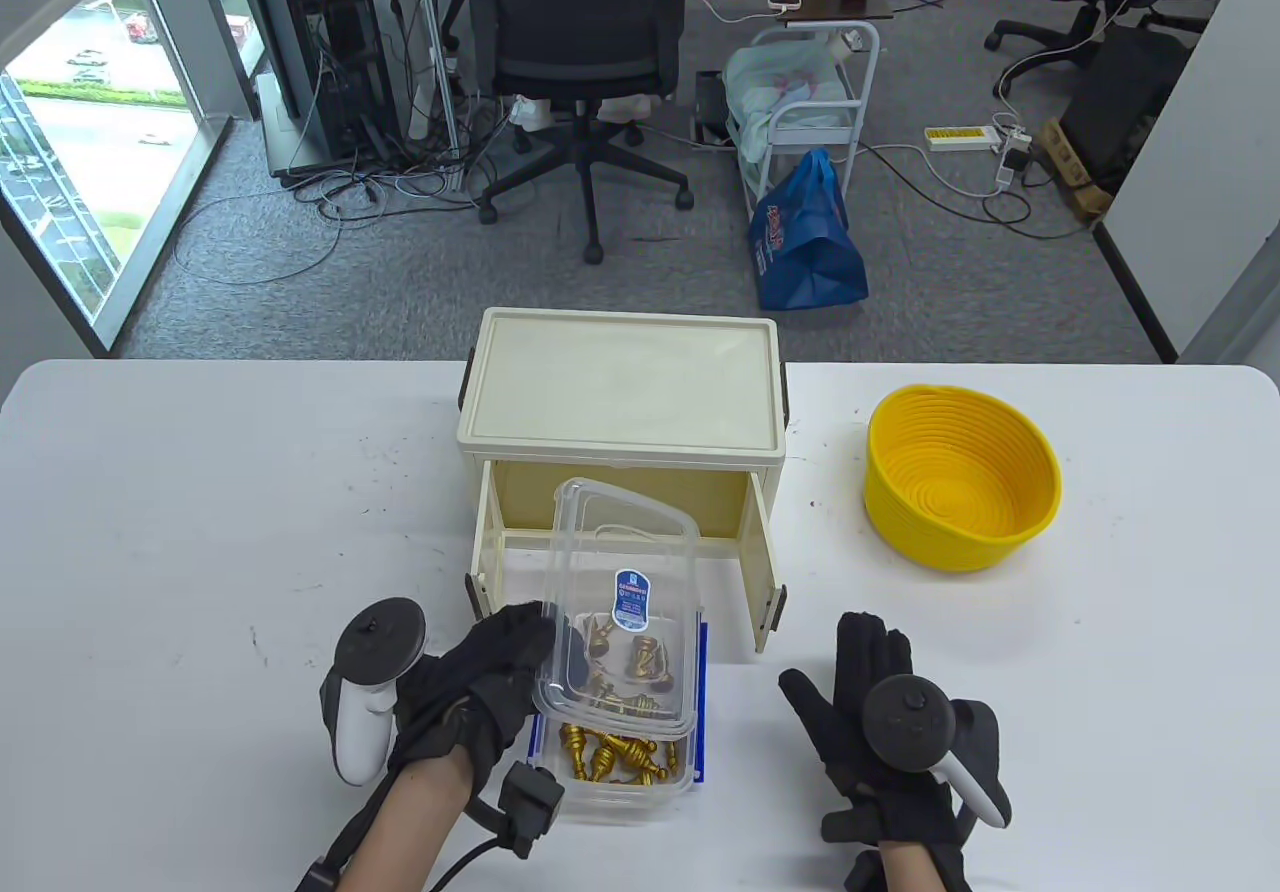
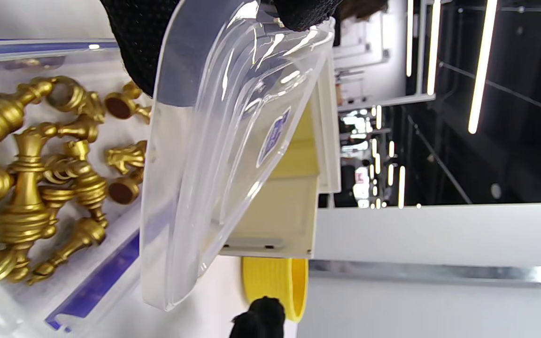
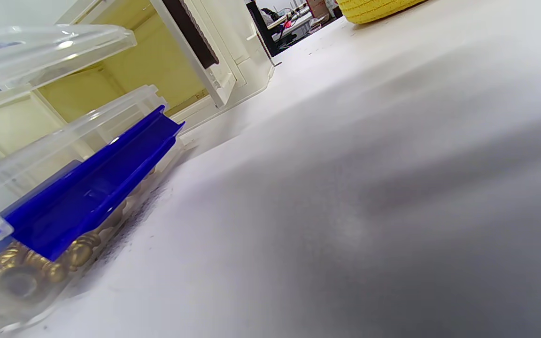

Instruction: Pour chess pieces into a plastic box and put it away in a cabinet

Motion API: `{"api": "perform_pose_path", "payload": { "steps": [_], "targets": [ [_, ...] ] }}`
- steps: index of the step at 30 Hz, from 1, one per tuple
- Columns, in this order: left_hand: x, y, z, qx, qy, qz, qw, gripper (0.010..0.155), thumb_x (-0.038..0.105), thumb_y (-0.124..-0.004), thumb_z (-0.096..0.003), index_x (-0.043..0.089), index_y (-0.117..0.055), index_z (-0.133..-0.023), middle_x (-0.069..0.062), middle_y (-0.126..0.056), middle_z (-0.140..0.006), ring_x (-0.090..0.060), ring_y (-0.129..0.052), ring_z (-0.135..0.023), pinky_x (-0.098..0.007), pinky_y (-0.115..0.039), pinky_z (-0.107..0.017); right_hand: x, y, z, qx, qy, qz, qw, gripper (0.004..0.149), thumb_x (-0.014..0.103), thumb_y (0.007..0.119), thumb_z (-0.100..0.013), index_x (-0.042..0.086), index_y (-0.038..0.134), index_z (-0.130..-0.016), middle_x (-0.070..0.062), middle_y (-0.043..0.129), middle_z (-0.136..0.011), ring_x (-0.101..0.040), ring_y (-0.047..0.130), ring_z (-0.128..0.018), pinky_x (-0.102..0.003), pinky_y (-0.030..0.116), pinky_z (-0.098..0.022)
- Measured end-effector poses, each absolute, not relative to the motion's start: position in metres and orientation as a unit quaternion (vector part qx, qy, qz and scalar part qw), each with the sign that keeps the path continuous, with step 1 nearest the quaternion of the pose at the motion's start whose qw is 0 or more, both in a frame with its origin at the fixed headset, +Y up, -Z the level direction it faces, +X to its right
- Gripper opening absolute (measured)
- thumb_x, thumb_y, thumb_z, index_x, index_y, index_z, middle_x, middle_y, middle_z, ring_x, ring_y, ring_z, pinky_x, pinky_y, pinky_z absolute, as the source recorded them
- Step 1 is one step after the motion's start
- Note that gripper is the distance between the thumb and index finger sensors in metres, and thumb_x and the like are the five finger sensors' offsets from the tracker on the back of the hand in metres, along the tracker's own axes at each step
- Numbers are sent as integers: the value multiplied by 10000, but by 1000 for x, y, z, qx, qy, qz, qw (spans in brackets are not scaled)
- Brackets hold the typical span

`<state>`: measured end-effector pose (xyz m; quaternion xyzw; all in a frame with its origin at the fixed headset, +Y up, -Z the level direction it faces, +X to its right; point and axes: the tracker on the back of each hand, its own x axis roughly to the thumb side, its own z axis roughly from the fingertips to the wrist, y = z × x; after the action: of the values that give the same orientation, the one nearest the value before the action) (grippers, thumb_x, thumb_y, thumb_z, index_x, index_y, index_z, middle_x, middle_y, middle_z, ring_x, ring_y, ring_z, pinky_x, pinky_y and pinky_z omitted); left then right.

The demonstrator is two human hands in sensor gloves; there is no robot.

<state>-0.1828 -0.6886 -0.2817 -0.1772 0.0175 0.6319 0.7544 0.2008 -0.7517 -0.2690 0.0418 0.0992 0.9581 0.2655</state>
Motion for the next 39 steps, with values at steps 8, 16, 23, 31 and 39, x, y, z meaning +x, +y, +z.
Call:
{"api": "perform_pose_path", "payload": {
  "steps": [8,16,23,31,39],
  "targets": [
    [-192,-721,-277,-211,31,646,733,512,189,-595,-692,-52,-578,-1143,-233,-840,-952,-306,-979,-738,-432,-892,-554,200,-752,-269,41,102,959,263,875,635,540,-652,49,177,-1191,-274,230,-1236,-569,230,-1085,-700,303,-708],
    [-194,-738,-274,-215,35,630,745,518,188,-597,-696,-58,-570,-1151,-244,-839,-968,-299,-983,-743,-426,-896,-553,199,-752,-269,41,107,959,259,876,634,540,-653,47,175,-1191,-272,232,-1236,-569,232,-1085,-699,303,-709],
    [-195,-735,-271,-219,24,587,779,529,213,-610,-705,-56,-574,-1158,-231,-849,-969,-289,-987,-721,-400,-905,-520,199,-752,-269,40,109,959,258,872,634,538,-654,51,177,-1191,-272,231,-1236,-568,232,-1085,-699,304,-709],
    [-199,-725,-279,-249,11,508,824,699,449,-666,-695,-43,-572,-1183,-183,-885,-930,-276,-987,-670,-409,-893,-493,198,-752,-269,40,113,959,257,871,633,536,-655,48,177,-1192,-273,232,-1236,-570,233,-1085,-699,304,-709],
    [-177,-702,-296,-235,0,239,942,635,532,-687,-658,62,-746,-1081,-95,-964,-802,-212,-1017,-573,-379,-905,-442,198,-752,-270,40,117,958,257,868,633,536,-655,50,181,-1193,-273,235,-1237,-569,238,-1086,-700,305,-708]
  ]
}}
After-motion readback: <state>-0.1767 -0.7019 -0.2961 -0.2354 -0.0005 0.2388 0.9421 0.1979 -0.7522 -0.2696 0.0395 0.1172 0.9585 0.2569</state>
